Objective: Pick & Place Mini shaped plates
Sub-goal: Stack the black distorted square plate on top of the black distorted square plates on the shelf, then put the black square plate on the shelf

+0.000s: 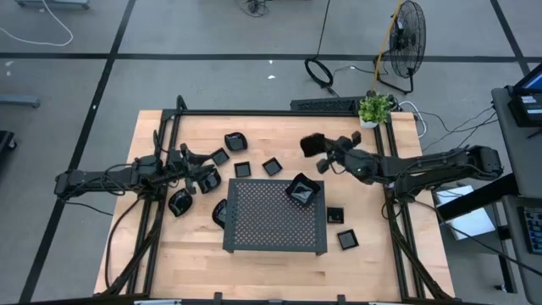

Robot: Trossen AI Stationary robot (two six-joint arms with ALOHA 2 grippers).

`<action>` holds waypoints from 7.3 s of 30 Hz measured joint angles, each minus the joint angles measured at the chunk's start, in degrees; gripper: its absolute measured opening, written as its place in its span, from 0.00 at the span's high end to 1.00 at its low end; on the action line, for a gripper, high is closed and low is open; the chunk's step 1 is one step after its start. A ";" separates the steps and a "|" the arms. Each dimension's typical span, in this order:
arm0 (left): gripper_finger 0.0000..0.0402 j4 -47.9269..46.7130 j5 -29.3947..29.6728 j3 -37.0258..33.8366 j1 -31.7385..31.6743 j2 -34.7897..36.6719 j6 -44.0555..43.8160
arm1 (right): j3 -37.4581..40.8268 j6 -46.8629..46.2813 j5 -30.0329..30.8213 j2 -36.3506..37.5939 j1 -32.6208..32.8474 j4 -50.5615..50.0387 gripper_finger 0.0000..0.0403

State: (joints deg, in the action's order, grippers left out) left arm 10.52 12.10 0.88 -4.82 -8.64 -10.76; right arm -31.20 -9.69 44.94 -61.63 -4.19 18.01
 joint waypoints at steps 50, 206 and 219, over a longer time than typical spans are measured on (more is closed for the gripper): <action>0.56 0.00 0.00 0.01 0.00 0.00 0.01 | -27.45 -13.90 -45.18 -2.25 5.32 -40.81 1.00; 0.56 0.00 0.00 0.01 -0.02 0.02 -0.01 | 2.11 -7.35 -50.32 -2.61 31.16 27.86 1.00; 0.56 -0.01 0.00 0.01 -0.01 0.00 0.01 | -20.19 -11.54 -37.30 -15.20 28.09 -9.67 1.00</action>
State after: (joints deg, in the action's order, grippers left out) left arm 10.51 12.10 0.89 -4.83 -8.64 -10.75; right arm -51.39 -21.23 7.65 -76.82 23.90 8.34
